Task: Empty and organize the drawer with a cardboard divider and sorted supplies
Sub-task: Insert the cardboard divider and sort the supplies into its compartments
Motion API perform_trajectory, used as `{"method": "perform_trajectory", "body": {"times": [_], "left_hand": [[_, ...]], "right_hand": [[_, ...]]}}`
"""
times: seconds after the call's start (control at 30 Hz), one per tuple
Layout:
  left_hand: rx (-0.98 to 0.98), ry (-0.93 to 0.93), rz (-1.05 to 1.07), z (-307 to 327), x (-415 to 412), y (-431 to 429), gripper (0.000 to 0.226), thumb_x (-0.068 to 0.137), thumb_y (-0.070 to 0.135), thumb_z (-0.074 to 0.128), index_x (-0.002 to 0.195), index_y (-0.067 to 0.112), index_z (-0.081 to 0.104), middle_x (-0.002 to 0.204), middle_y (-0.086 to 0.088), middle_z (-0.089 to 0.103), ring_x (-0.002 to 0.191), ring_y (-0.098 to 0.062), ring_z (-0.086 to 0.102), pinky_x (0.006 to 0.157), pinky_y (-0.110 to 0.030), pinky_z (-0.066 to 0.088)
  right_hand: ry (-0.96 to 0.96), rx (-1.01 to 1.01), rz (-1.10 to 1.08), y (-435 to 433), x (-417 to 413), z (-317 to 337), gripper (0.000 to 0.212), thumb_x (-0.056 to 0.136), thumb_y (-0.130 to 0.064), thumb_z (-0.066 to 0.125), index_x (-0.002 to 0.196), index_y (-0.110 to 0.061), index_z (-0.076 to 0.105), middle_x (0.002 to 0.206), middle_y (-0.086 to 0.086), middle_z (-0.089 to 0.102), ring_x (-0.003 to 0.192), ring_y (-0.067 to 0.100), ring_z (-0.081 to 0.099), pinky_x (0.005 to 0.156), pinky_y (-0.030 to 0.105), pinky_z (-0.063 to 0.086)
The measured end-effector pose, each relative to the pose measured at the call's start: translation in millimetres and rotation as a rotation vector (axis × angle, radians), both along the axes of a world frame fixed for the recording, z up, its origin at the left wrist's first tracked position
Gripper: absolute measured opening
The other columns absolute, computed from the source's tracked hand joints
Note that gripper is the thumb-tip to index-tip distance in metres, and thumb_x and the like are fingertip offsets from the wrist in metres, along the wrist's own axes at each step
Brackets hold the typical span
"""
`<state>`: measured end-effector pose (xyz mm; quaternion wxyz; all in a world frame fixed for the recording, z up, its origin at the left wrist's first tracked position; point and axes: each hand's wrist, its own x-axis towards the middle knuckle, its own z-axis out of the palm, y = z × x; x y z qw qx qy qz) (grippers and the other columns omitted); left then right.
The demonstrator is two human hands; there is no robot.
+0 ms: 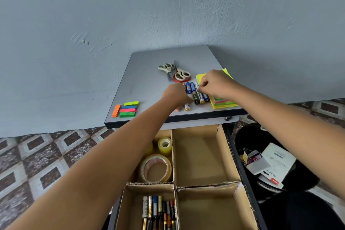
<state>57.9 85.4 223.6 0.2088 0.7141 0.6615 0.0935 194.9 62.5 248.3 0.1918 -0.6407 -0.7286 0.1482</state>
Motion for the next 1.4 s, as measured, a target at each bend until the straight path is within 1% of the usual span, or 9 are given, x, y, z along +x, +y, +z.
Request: {"method": "perform_trajectory", "body": {"times": [0.07,0.2,0.37,0.47,0.77,0.93,1.03,1.2,1.4], "left_hand": [[0.007,0.055,-0.037,2,-2,-4,0.035,0.089,0.025,0.059,0.059,0.011,0.045,0.028,0.005,0.047,0.044,-0.009,0.051,0.058,-0.018,0.045],[-0.079,-0.09,0.002,3,-11,-5,0.025,0.088,0.016,0.06,0.068,0.005,0.05,0.061,-0.009,0.061,0.054,-0.022,0.061,0.067,-0.03,0.055],[-0.186,-0.452,0.158,12,-29,-10,0.015,0.09,0.008,0.058,0.08,-0.001,0.051,0.069,-0.013,0.056,0.038,-0.017,0.056,0.039,-0.021,0.05],[-0.259,-0.634,0.227,15,-34,-11,0.009,0.093,0.006,0.051,0.092,-0.003,0.05,0.073,-0.015,0.057,0.046,-0.021,0.061,0.049,-0.029,0.056],[-0.449,-0.918,0.419,16,-38,-13,0.023,0.096,0.016,0.052,0.076,0.006,0.049,0.072,-0.009,0.055,0.061,-0.016,0.055,0.05,-0.023,0.05],[-0.448,-0.895,0.392,19,-17,-12,0.017,0.092,0.007,0.056,0.077,0.005,0.05,0.07,-0.008,0.048,0.061,-0.014,0.051,0.061,-0.024,0.049],[-0.418,-0.794,0.317,17,8,-13,0.023,0.09,0.004,0.059,0.072,0.006,0.045,0.067,-0.006,0.041,0.055,-0.013,0.046,0.057,-0.023,0.046],[-0.238,-0.634,0.262,11,34,-8,0.026,0.082,0.007,0.069,0.075,0.007,0.044,0.068,-0.008,0.045,0.055,-0.016,0.044,0.05,-0.027,0.045],[-0.127,-0.472,0.215,2,37,-4,0.026,0.084,0.012,0.066,0.072,0.009,0.043,0.068,-0.007,0.048,0.055,-0.018,0.049,0.069,-0.036,0.056]], "right_hand": [[-0.109,-0.009,0.017,7,-7,-3,0.018,0.083,-0.014,0.058,0.083,0.001,0.069,0.079,0.018,0.067,0.077,0.031,0.061,0.063,0.032,0.045],[-0.276,-0.018,0.007,12,-18,-1,0.026,0.085,-0.015,0.058,0.062,-0.008,0.047,0.059,0.005,0.04,0.071,0.03,0.048,0.05,0.024,0.03],[-0.342,-0.042,0.002,11,-26,1,0.036,0.084,-0.038,0.066,0.08,-0.011,0.043,0.076,0.004,0.043,0.078,0.025,0.045,0.052,0.025,0.031],[-0.377,-0.063,-0.021,11,-31,2,0.043,0.079,-0.046,0.07,0.083,-0.012,0.043,0.083,0.005,0.045,0.08,0.024,0.046,0.062,0.027,0.035],[-0.144,-0.147,-0.071,16,-25,14,0.041,0.081,-0.029,0.067,0.058,-0.01,0.039,0.058,0.004,0.041,0.051,0.016,0.037,0.045,0.024,0.025],[0.307,-0.331,-0.138,20,-2,35,0.02,0.085,-0.014,0.064,0.07,-0.009,0.052,0.063,0.006,0.053,0.05,0.011,0.044,0.041,0.017,0.032],[0.318,-0.354,-0.14,17,9,38,0.02,0.087,-0.009,0.062,0.07,-0.008,0.051,0.062,0.006,0.052,0.05,0.01,0.044,0.036,0.015,0.035],[0.305,-0.356,-0.148,14,18,34,0.021,0.086,-0.011,0.066,0.071,-0.008,0.052,0.064,0.006,0.052,0.053,0.011,0.043,0.049,0.022,0.04],[0.205,-0.351,-0.135,18,14,26,0.023,0.087,-0.015,0.065,0.07,-0.009,0.05,0.067,0.005,0.051,0.054,0.012,0.043,0.049,0.022,0.039]]}}
